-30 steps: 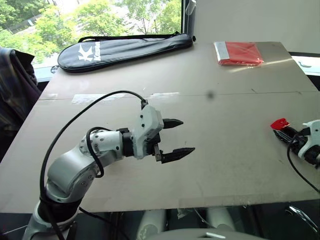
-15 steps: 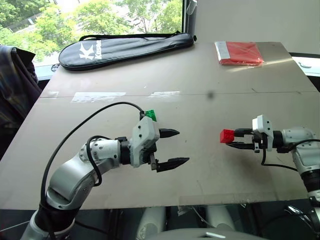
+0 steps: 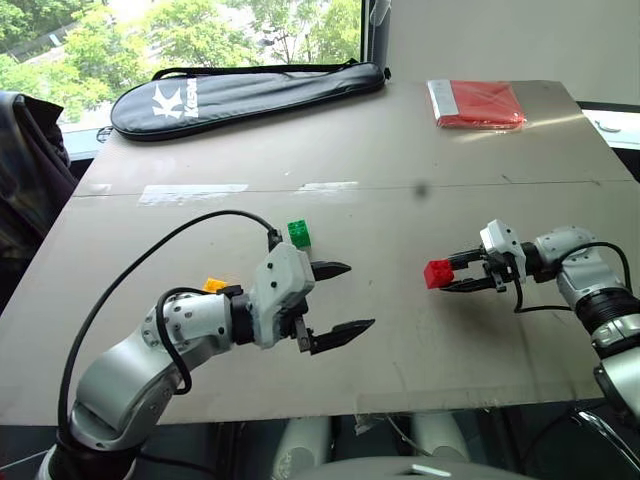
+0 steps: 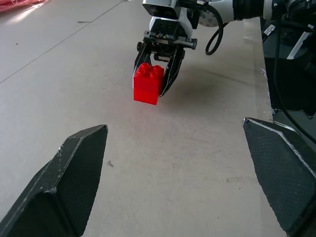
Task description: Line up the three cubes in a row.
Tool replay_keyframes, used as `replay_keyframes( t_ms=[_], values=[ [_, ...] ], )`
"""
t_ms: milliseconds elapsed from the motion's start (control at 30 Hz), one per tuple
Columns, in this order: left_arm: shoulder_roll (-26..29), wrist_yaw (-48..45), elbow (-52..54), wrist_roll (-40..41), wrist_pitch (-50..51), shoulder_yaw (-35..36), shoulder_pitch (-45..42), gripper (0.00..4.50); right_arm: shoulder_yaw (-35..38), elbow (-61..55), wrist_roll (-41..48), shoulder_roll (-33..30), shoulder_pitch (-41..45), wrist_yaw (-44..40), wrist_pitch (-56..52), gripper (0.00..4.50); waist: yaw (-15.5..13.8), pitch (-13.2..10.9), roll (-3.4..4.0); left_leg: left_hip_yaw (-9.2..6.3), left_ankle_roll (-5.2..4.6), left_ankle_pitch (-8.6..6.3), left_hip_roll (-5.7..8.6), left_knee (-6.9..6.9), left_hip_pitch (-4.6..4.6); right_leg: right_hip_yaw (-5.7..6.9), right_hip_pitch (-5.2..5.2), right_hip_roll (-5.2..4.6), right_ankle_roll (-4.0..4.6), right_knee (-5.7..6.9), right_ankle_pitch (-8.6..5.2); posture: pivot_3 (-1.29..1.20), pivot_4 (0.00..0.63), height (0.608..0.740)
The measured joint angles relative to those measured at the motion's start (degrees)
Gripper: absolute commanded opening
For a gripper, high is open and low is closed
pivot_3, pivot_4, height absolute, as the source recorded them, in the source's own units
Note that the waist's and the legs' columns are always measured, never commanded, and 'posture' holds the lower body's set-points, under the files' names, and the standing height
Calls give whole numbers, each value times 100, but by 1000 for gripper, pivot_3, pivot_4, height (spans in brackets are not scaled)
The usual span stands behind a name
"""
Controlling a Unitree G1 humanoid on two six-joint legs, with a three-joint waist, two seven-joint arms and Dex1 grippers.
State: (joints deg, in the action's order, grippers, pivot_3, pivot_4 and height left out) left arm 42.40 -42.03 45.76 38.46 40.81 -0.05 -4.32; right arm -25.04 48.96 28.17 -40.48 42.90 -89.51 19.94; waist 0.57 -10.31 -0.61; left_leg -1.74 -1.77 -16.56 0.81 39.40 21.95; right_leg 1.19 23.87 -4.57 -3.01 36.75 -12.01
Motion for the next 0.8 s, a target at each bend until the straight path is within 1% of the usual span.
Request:
replay_keyframes(
  t_ms=[233,300,333,367,400,433,467,500,567,800],
  values=[
    [51,-25,17,53,-11,5,9,4500,-275,232,24,-49,36,-3,323,1206,4,0,1,-1,1,0,-1,-1,-1,1,1,1,-3,2,2,0,150,694],
    [77,-59,7,49,-33,5,10,4500,-328,342,15,-92,39,-5,328,2229,4,-1,1,0,1,0,-1,0,-1,0,1,1,-1,2,1,0,150,694],
    [78,-75,1,47,-49,5,10,4500,-328,370,5,-98,41,-5,333,2523,4,-1,1,1,1,0,-1,0,-1,-1,1,1,-1,2,1,0,150,694],
    [79,-94,-13,45,-73,4,9,4500,-326,419,-34,-96,50,-5,371,3076,4,-1,1,2,1,0,-1,0,-2,-1,1,1,0,2,0,0,150,694],
    [79,-103,-18,44,-83,4,9,4500,-326,437,-53,-95,56,-5,390,3218,4,0,1,2,1,0,-1,0,-2,-1,1,1,0,2,0,0,150,694],
    [80,-134,-29,34,-123,4,9,4500,-319,543,-145,-88,95,-5,461,3785,5,-1,1,2,1,0,-1,0,-2,-1,1,1,4,2,-2,0,150,694],
    [80,-145,-29,28,-134,4,9,4500,-301,605,-197,-81,114,-8,506,4193,6,-1,1,2,1,0,-1,0,-3,-1,1,2,7,2,-3,0,150,694],
    [81,-155,-32,15,-141,3,9,4500,-220,679,-284,-45,145,-11,543,4461,10,-1,1,3,1,0,-1,0,-4,-2,1,2,7,3,-3,0,150,694],
    [81,-169,-34,-8,-185,1,14,4500,59,912,-554,59,234,-13,590,4461,10,0,1,4,1,1,-1,0,-4,-4,1,3,4,4,-1,0,150,694],
    [87,-200,-34,-55,-278,-1,264,4500,597,1071,-1006,184,256,-14,578,4461,8,-1,2,5,2,1,-1,0,-3,-4,1,1,2,3,1,0,150,694]
  ],
)
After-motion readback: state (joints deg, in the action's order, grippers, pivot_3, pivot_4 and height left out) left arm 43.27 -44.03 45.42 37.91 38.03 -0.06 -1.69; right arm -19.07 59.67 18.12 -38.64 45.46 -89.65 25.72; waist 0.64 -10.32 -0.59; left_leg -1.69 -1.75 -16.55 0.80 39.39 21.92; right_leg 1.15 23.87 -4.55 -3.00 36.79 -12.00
